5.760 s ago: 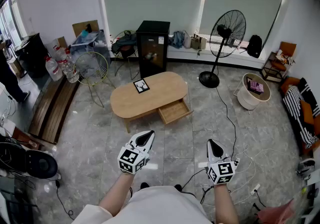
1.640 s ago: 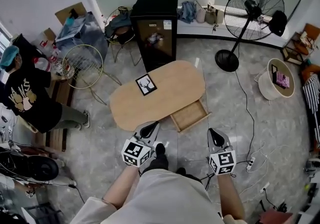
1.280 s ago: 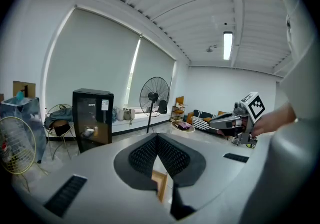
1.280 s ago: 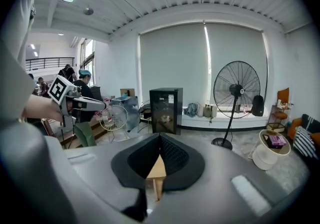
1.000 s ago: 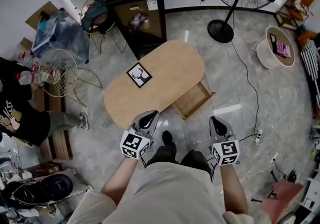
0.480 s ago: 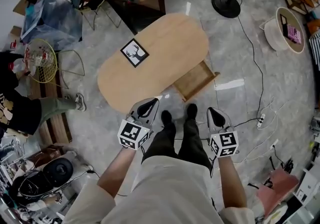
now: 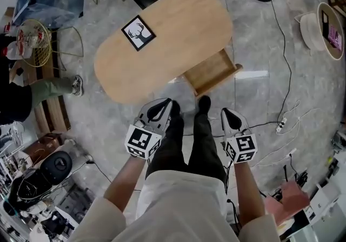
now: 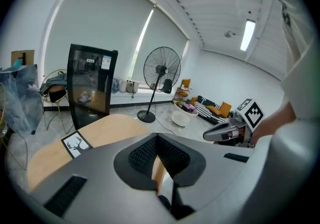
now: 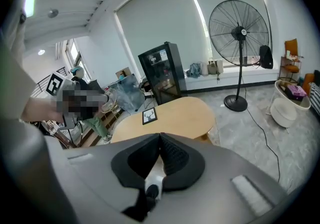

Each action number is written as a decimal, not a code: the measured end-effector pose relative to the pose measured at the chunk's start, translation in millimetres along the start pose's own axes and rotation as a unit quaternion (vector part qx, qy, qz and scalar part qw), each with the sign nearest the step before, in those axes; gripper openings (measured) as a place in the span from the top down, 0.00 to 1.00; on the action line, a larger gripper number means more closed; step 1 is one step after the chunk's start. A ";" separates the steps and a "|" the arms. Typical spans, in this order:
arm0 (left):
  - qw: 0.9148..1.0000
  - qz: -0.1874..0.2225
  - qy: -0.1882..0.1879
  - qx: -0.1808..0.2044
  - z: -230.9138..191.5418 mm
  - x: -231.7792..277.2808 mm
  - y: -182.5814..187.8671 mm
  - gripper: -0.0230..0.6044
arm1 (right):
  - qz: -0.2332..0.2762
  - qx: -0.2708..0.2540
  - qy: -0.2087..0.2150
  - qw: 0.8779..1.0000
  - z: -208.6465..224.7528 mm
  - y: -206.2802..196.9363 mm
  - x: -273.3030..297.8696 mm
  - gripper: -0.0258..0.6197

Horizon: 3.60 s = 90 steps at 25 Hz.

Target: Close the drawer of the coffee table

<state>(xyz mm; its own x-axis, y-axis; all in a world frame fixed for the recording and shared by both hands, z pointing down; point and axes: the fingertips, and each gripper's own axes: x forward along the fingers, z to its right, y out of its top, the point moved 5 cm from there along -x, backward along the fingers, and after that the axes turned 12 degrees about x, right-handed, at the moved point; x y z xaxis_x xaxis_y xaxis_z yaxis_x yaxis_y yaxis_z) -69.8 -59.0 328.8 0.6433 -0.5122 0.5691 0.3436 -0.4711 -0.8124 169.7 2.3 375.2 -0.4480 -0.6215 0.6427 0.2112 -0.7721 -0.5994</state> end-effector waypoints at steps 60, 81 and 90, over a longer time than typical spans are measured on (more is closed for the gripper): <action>0.986 -0.131 -0.059 -0.089 43.0 216.4 -317.1 0.95 | -0.055 0.415 -0.057 0.906 228.1 -272.7 290.3 0.56; 0.985 -0.129 -0.047 -0.106 15.9 228.8 -322.6 0.95 | -0.085 0.362 -0.049 0.927 221.4 -268.9 299.4 0.53; 0.985 -0.126 -0.040 -0.114 6.2 226.6 -325.8 0.95 | -0.095 0.356 -0.025 0.929 207.4 -264.6 302.5 0.53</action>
<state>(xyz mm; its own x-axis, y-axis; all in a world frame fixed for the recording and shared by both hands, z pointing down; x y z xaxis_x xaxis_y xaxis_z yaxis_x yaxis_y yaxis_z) -31.7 -17.2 721.6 0.6121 -0.3038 0.7301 0.3426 -0.7302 -0.5911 158.5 -8.9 827.3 -0.4987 -0.4568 0.7366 0.6620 -0.7493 -0.0164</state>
